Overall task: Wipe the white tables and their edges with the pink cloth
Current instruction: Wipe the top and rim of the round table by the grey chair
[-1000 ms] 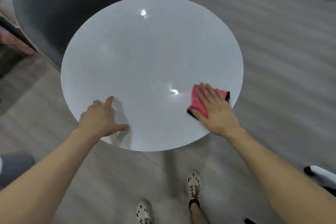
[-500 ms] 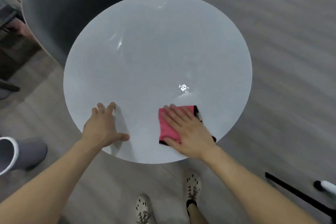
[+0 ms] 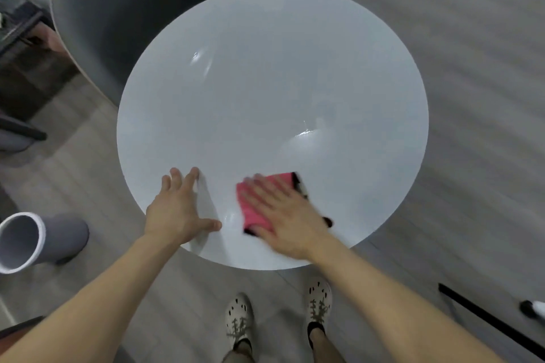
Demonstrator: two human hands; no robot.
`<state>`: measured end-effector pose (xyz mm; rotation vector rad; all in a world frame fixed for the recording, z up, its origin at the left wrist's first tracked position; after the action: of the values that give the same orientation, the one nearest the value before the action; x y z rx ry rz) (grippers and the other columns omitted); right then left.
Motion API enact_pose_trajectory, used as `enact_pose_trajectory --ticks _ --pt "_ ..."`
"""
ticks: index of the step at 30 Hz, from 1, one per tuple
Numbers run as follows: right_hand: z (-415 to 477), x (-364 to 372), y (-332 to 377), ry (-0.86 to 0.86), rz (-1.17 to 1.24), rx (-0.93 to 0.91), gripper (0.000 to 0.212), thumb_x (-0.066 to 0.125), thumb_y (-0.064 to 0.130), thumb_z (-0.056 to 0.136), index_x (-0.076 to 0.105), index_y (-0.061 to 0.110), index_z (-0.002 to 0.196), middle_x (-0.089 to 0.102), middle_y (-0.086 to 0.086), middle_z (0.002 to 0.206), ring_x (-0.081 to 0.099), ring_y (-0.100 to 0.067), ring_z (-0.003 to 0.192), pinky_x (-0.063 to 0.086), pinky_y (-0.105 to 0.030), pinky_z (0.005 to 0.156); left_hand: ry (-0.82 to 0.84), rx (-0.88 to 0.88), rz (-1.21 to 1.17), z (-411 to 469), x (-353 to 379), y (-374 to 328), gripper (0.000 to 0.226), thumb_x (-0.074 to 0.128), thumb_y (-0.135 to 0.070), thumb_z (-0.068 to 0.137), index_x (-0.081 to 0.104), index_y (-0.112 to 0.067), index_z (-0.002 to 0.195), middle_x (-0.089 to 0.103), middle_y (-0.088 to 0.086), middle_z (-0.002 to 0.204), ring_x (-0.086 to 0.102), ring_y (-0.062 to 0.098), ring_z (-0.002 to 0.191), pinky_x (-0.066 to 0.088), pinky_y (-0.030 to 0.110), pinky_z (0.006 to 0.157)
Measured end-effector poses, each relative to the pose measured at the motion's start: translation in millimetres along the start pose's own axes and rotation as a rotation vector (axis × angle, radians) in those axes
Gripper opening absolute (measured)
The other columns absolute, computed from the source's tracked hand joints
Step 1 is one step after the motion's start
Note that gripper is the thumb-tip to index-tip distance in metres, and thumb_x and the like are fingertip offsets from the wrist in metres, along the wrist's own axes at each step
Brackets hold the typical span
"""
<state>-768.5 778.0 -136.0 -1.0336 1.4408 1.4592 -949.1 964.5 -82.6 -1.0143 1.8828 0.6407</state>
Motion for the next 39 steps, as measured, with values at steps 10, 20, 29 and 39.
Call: enact_pose_trajectory --ticks 10,20,29,39 --pt "46.1 -23.1 -65.3 -0.29 -0.133 0.875 0.073 0.031 0.045 0.111 0.018 0.005 0.171 0.018 -0.019 0.178 0.013 -0.036 0.166 0.015 -0.055 0.132 -0.003 0.007 0.074 -0.8 -4.6 -2.3 0.146 0.085 -0.089 0.048 0.013 -0.034 0.163 0.024 0.009 0.168 0.031 0.031 0.156 0.062 0.049 0.083" --pt "-9.5 -36.3 -98.7 -0.141 -0.146 0.723 0.072 0.027 0.056 0.111 0.013 0.023 0.174 0.014 -0.001 0.181 0.009 -0.024 0.168 0.016 -0.054 0.133 -0.079 0.171 0.253 43.3 -66.6 18.0 0.088 0.088 -0.073 0.065 0.05 -0.025 0.129 0.062 -0.004 0.103 0.06 0.023 0.095 0.047 0.035 0.07" --pt "120.9 7.7 27.6 -0.221 -0.044 0.684 0.073 0.042 0.043 0.112 0.022 0.004 0.17 0.02 -0.016 0.178 0.013 -0.032 0.166 0.014 -0.053 0.133 0.01 0.102 0.155 82.4 -50.1 37.9 0.136 0.096 -0.074 0.049 0.029 -0.014 0.152 0.043 0.011 0.142 0.046 0.031 0.129 0.053 0.041 0.074" --pt "19.7 -47.9 -134.6 -0.168 -0.144 0.982 0.075 0.023 0.055 0.111 0.013 0.013 0.173 0.014 -0.01 0.18 0.01 -0.03 0.167 0.014 -0.053 0.134 -0.038 0.133 0.166 78.3 -46.2 48.6 0.14 0.085 -0.087 0.052 0.021 -0.022 0.159 0.036 0.006 0.159 0.038 0.027 0.147 0.057 0.04 0.071"
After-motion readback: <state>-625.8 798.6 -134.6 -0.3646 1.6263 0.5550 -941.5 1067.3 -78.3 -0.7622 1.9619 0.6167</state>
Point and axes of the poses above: each hand's wrist, its own z-axis towards the middle knuckle, its own x-axis out of the palm, y = z × x, the point moved 1 cm from there along z, towards the middle knuckle
